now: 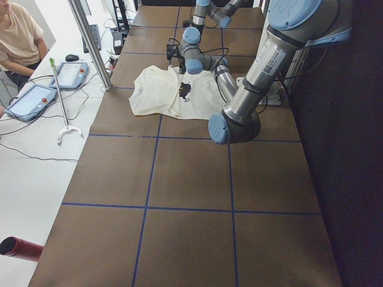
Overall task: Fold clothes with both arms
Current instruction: 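Fold the sleeve with the left gripper across the shirt body and release, then move both grippers to the hem corners nearest the robot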
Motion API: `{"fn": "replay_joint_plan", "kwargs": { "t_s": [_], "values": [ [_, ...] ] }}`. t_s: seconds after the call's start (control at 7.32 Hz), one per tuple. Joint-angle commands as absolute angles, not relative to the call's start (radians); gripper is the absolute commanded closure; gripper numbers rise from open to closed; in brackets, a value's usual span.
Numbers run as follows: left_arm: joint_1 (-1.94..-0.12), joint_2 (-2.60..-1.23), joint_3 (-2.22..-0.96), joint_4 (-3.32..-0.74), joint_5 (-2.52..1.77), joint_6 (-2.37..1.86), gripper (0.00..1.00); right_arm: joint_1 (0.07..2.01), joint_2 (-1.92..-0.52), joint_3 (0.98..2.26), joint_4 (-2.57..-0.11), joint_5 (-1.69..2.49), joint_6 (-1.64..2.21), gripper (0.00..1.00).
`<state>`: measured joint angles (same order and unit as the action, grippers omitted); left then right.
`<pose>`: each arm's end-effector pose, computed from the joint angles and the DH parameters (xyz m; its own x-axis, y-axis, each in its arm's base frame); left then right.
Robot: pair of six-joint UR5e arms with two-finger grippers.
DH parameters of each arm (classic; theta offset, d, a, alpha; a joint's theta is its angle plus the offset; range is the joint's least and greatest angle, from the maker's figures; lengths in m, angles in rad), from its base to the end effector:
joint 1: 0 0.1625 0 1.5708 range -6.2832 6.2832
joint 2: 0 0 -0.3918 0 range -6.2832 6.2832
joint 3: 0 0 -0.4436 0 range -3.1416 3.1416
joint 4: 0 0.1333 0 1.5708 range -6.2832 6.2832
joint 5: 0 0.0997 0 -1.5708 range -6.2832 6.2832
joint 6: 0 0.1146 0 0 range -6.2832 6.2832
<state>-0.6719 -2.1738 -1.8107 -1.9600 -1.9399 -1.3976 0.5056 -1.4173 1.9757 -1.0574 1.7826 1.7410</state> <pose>0.4525 -0.4774 0.0955 0.3103 -0.0414 -0.9497 0.2647 0.9633 0.0445 -0.4565 -0.3775 0.2807 0.3598 0.3884 0.8483 -0.3784 0.8918 -0.2479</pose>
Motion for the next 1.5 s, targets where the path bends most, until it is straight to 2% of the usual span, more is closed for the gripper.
{"fn": "replay_joint_plan", "kwargs": {
  "t_s": [0.0, 0.27, 0.41, 0.68, 0.82, 0.96, 1.09, 1.37],
  "values": [
    [-0.759, -2.073, -1.884, -1.928, -2.031, -1.299, 0.24, 0.115, -1.420, 2.031, -1.183, 1.333, 1.921, 0.09],
    [-0.759, -2.071, -1.875, -1.928, -2.029, -1.301, 0.24, -0.021, -1.424, 2.059, -1.383, 1.205, 2.027, 0.16],
    [-0.756, -2.071, -1.870, -1.928, -2.029, -1.304, 0.23, -0.037, -1.428, 2.060, -1.408, 1.203, 2.046, 0.21],
    [-0.755, -2.072, -1.864, -1.933, -2.029, -1.308, 0.23, -0.048, -1.465, 2.095, -1.423, 1.207, 2.049, 0.24],
    [-0.753, -2.074, -1.861, -1.936, -2.029, -1.310, 0.21, -0.058, -1.468, 2.115, -1.486, 1.207, 2.051, 0.30],
    [-0.753, -2.074, -1.861, -1.936, -2.029, -1.312, 0.21, -0.063, -1.465, 2.118, -1.532, 1.206, 2.052, 0.47],
    [-0.753, -2.074, -1.861, -1.936, -2.029, -1.312, 0.20, -0.063, -1.463, 2.118, -1.532, 1.206, 2.056, 0.59],
    [-0.753, -2.071, -1.859, -1.936, -2.026, -1.312, 0.20, -0.067, -1.460, 2.115, -1.534, 1.206, 2.066, 1.00]
  ]
}}
